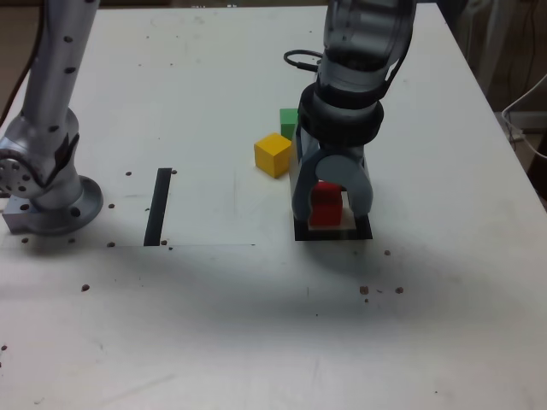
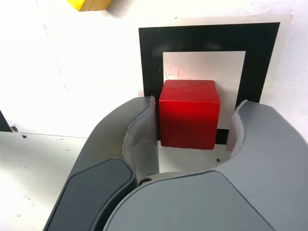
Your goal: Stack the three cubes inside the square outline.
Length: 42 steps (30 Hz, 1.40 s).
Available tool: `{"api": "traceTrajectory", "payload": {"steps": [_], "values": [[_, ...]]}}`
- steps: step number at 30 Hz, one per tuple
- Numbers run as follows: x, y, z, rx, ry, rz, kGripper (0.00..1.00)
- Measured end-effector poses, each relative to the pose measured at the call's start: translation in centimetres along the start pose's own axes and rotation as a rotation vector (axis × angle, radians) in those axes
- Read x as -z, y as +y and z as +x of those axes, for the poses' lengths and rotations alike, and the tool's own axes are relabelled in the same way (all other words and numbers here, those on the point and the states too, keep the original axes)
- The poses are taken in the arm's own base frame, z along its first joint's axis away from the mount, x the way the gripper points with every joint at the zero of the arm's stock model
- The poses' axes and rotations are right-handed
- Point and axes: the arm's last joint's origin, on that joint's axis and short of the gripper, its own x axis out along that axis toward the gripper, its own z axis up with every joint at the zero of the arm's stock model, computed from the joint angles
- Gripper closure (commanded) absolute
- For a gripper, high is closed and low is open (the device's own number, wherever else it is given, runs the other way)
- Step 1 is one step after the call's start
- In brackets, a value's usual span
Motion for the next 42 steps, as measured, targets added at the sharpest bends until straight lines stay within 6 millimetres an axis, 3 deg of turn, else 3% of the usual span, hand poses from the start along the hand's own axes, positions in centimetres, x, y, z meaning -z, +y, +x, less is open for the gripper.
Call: {"api": "traceTrajectory", "payload": {"steps": [6,13,24,31,42], "values": [[0.3,0.1,-0.5,-0.012,-0.014,0.001,0.01],[2.9,1.0,-3.8,-0.007,-0.103,-0.043,0.01],[7.1,6.0,-3.3,0.055,-0.071,-0.168,0.01],[10.3,9.0,-2.9,-0.035,-0.028,-0.054,0.0],[12.3,9.9,-1.0,-0.151,0.074,0.312,0.01]]}}
